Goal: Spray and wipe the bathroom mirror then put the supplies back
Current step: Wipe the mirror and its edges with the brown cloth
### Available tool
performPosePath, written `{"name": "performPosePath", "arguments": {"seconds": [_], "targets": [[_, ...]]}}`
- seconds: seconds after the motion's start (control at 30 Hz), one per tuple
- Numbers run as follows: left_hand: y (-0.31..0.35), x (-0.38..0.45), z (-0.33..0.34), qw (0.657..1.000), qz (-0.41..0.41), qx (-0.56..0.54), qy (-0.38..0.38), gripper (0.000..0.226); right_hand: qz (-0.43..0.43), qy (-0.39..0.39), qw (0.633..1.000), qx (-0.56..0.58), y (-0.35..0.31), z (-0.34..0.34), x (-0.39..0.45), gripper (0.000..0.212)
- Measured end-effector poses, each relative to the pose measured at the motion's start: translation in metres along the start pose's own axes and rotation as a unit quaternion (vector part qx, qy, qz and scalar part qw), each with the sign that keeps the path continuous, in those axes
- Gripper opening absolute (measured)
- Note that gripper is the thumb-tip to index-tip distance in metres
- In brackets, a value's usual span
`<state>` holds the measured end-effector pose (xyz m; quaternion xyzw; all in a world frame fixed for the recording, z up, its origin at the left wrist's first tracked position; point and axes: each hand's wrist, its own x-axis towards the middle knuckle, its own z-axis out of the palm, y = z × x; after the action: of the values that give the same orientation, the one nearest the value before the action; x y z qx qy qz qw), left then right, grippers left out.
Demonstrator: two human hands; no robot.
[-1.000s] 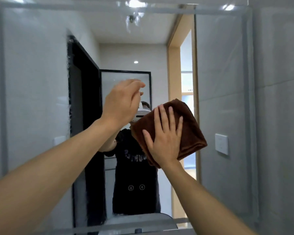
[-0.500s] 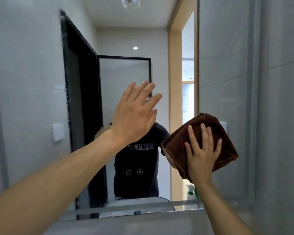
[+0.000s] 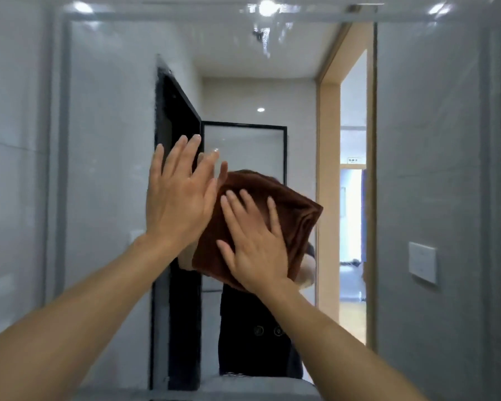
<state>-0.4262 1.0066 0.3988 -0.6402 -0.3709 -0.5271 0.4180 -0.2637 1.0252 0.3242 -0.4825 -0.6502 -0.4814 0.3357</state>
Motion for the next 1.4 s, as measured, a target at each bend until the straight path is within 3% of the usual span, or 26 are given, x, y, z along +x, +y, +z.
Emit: {"name": "performPosePath", "arguments": {"seconds": [0.13, 0.3, 0.57, 0.67, 0.87, 1.07, 1.17, 1.4], "targets": [[-0.027, -0.005, -0.009, 1.0, -0.023, 0.01, -0.015, 0.05, -0.12, -0.025, 0.992, 0.004, -0.035, 0.014, 0.02, 0.072], [-0.052, -0.001, -0.015, 0.998, -0.042, 0.048, -0.022, 0.052, -0.159, -0.007, 0.987, -0.008, 0.008, 0.0, 0.039, 0.069], [-0.014, 0.044, 0.011, 0.999, -0.014, 0.01, 0.028, 0.049, 0.064, 0.071, 0.993, -0.063, 0.184, -0.069, 0.071, 0.064], [-0.003, 0.06, 0.019, 1.0, 0.02, 0.011, 0.006, 0.052, 0.139, 0.095, 0.984, -0.056, 0.207, -0.077, 0.072, 0.064], [0.007, 0.082, -0.004, 0.997, 0.055, -0.004, 0.045, 0.054, 0.158, 0.106, 0.98, -0.062, 0.174, -0.07, 0.095, 0.063], [-0.014, 0.101, -0.012, 0.999, 0.039, 0.022, 0.013, 0.055, -0.008, 0.078, 0.997, -0.022, 0.099, -0.061, 0.157, 0.068], [-0.018, 0.119, -0.007, 0.999, 0.025, 0.028, 0.023, 0.053, -0.023, 0.087, 0.995, 0.049, 0.078, -0.059, 0.178, 0.07], [0.005, 0.176, 0.007, 0.998, 0.016, 0.025, 0.05, 0.052, 0.031, 0.135, 0.99, -0.02, 0.14, -0.071, 0.186, 0.072]]}}
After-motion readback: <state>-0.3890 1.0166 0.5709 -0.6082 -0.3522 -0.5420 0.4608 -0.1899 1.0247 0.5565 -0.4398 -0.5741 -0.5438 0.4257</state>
